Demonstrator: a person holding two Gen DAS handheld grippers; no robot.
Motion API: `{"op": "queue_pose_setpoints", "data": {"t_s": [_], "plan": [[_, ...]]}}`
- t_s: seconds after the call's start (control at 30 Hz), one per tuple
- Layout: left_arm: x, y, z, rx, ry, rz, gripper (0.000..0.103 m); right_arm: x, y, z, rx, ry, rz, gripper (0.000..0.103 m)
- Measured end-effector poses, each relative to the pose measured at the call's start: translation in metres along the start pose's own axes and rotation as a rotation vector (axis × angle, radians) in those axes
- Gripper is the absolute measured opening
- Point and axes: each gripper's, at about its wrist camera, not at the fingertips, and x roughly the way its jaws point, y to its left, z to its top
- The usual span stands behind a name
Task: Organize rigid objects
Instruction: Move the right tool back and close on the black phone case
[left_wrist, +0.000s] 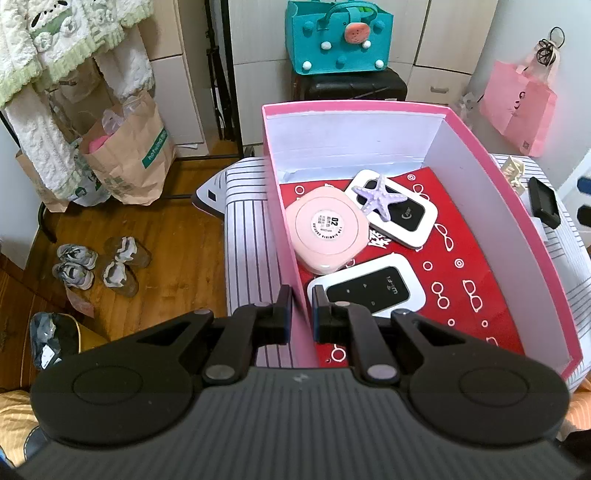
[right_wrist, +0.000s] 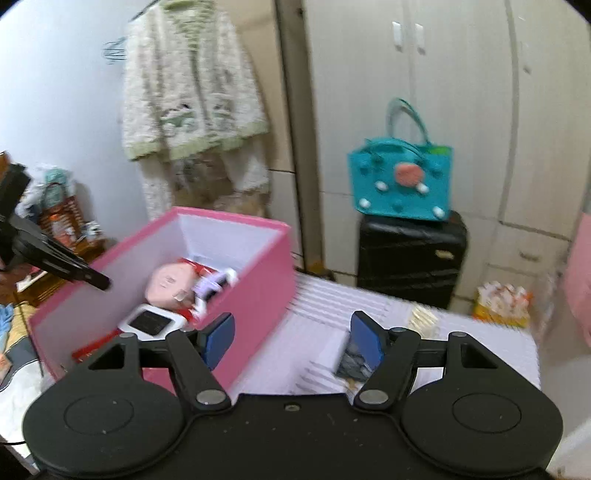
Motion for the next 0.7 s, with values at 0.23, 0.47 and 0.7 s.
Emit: {"op": "queue_pose_setpoints", "data": {"t_s": [0.23,0.47,0.7], "plan": [[-0.004,-0.007,-0.007,0.039,-0.002,0.026,0.009,-0.017,-0.033,-0.033,0.079,-0.005,-0.133,0.076],[-0.005,-0.005,-0.014,0.003,0.015,0.017,0.009,-0.017,-0.058,-0.059,0.087,-0.007,-0.276,0.076],[-0.005,-0.003,-0.014,-0.017,0.018,0.014,0.01,-0.001,-0.091,-0.079,0.186,-0.006,-0.332,0.078]]}}
